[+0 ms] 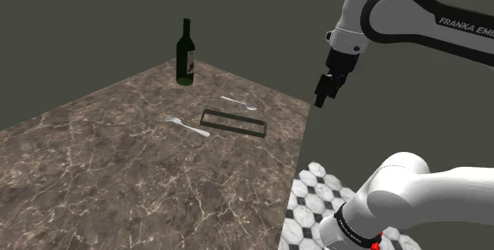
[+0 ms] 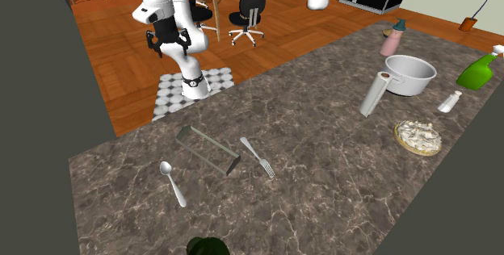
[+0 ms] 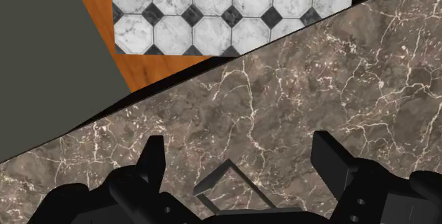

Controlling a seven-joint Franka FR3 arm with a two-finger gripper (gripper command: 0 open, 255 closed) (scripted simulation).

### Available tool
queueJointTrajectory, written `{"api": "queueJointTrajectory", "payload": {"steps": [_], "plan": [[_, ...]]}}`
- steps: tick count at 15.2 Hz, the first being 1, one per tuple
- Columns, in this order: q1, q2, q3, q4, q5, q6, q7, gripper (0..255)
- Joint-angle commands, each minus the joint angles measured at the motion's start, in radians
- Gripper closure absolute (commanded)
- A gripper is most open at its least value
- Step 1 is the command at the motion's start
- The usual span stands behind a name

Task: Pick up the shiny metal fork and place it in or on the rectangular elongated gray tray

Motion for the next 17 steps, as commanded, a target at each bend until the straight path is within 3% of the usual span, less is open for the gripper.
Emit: {"api": "queueJointTrajectory", "payload": {"steps": [1, 9, 17], "plan": [[0.0, 0.0, 0.0, 0.0, 0.0, 0.0, 0.0, 0], [0.047, 0.265, 0.023, 0.048, 0.062, 0.207, -0.009, 0], [0.09, 0.552, 0.05, 0.174, 0.117, 0.36, -0.031, 0]]}}
